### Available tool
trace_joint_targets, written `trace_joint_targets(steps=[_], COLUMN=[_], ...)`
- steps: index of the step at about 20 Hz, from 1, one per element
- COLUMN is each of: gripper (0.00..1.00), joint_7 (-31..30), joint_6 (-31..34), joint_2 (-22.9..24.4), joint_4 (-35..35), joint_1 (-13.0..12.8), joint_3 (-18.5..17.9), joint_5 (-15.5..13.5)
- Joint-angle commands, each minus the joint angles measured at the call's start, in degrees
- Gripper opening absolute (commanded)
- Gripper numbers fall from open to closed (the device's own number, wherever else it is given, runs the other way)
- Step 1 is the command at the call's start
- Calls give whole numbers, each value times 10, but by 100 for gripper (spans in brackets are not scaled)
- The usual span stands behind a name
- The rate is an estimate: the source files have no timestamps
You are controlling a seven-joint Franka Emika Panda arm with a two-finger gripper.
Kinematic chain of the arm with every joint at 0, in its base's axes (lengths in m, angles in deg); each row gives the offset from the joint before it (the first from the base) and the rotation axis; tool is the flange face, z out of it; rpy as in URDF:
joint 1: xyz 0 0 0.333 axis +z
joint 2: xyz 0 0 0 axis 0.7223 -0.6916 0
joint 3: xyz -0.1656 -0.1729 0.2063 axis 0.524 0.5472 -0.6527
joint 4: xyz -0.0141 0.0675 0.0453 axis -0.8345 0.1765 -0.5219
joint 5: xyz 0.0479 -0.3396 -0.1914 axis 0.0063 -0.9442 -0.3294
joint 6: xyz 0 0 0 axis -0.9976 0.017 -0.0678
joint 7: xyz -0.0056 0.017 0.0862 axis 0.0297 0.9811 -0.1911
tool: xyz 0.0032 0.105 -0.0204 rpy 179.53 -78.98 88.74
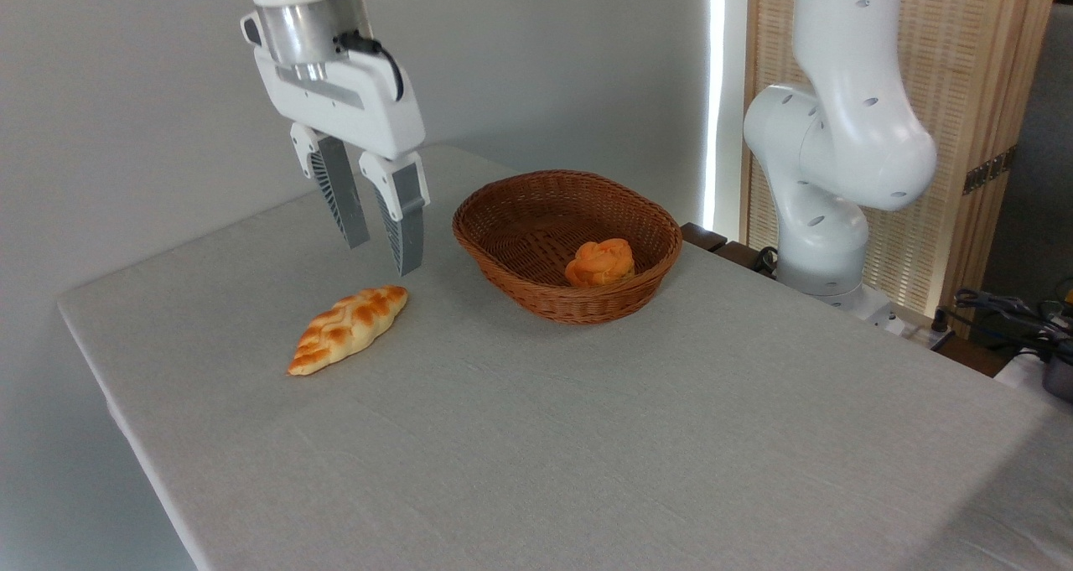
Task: Put bread into the basket
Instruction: 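Lower the open gripper down onto the golden croissant roll, then close the gripper around the croissant roll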
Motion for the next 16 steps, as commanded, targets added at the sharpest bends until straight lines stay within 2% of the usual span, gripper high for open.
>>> trace_joint_targets(steps=[1, 5, 8, 10, 16], gripper=[100, 100, 100, 100, 100], joint_7=[-83, -138, -182, -185, -184], joint_6=[-78, -150, -199, -223, -245], joint_2=[0, -34, -48, -54, -73], joint_4=[61, 104, 118, 118, 119], joint_1=[-14, -27, -27, -27, -27], joint_3=[16, 43, 61, 66, 82], joint_5=[-1, -2, -19, -30, -27])
